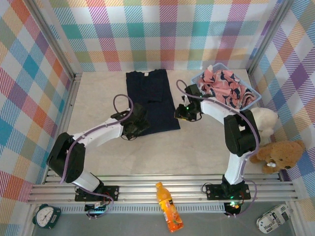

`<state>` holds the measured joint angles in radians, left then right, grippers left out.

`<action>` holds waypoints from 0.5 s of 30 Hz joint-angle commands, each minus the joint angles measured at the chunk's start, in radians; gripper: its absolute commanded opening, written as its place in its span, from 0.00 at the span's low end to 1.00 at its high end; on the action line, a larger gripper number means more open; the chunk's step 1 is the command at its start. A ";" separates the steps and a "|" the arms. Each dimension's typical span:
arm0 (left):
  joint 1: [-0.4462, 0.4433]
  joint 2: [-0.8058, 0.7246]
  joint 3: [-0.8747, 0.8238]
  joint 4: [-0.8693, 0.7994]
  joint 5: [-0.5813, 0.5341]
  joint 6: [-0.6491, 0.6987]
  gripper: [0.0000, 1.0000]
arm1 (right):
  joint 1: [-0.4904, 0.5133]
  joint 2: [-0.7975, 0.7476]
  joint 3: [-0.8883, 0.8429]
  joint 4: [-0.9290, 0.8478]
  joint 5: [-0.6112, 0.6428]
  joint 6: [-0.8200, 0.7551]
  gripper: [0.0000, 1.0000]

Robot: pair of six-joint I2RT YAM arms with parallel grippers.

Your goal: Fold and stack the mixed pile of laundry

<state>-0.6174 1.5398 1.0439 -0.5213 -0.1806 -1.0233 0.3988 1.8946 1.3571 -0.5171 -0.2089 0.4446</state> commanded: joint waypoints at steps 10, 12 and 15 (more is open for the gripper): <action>0.075 0.320 0.142 0.115 0.075 0.135 0.32 | 0.005 0.201 0.135 -0.043 -0.021 -0.040 0.18; 0.062 0.340 0.131 0.106 0.076 0.123 0.31 | 0.006 0.188 0.092 -0.036 -0.023 -0.029 0.09; 0.020 0.311 0.071 0.082 0.060 0.096 0.31 | 0.006 0.142 -0.013 -0.016 -0.024 0.002 0.02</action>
<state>-0.5583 1.8595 1.1599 -0.4068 -0.1326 -0.9161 0.3992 2.0705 1.4231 -0.4942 -0.2188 0.4263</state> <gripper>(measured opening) 0.314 0.060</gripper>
